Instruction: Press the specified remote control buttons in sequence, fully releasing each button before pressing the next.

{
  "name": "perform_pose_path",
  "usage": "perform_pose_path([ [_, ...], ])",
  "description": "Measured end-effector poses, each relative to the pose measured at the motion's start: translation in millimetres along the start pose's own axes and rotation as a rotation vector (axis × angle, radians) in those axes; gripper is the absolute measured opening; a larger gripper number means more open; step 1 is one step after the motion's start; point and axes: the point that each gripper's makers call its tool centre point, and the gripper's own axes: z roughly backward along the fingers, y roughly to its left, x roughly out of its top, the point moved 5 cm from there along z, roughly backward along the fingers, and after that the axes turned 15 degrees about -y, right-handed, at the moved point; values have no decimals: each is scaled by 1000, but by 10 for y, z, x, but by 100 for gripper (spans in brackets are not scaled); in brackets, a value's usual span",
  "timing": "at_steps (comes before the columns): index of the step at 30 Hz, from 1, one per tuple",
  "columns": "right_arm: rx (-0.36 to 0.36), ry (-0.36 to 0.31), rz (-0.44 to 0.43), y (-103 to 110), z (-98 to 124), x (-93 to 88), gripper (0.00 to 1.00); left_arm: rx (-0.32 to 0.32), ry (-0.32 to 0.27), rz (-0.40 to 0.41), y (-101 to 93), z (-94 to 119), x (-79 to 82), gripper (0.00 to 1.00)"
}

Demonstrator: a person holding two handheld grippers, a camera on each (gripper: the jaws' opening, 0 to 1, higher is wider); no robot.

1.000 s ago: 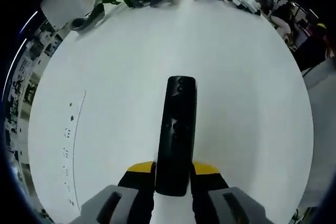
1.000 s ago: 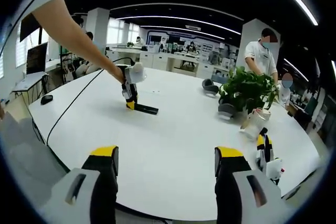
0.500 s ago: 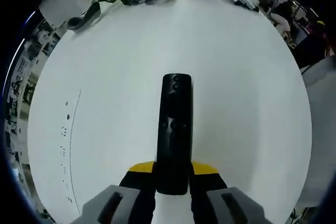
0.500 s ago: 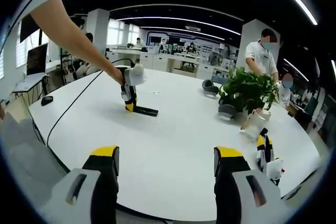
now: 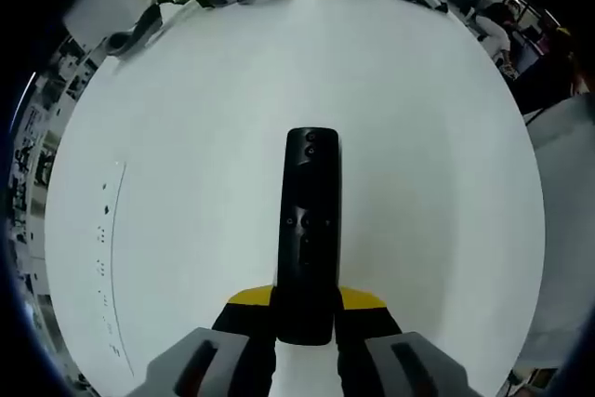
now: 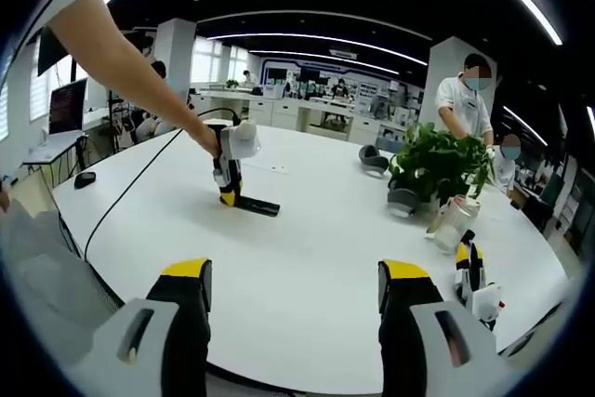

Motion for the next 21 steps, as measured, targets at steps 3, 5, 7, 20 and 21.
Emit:
perform_pose_path([
  [3,6,-2,-3,8,1,1,75,2,16,11,-5,-7,2,23],
  [5,8,-4,0,11,1,3,75,2,19,10,7,-16,-1,23],
  [7,7,-10,1,10,3,11,75,-2,24,-3,3,-16,-6,23],
  [20,0,-32,-8,-1,14,43,75,7,56,2,-176,-10,-11,23],
  [21,0,-30,-8,1,13,41,75,8,55,5,-195,-7,-14,23],
])
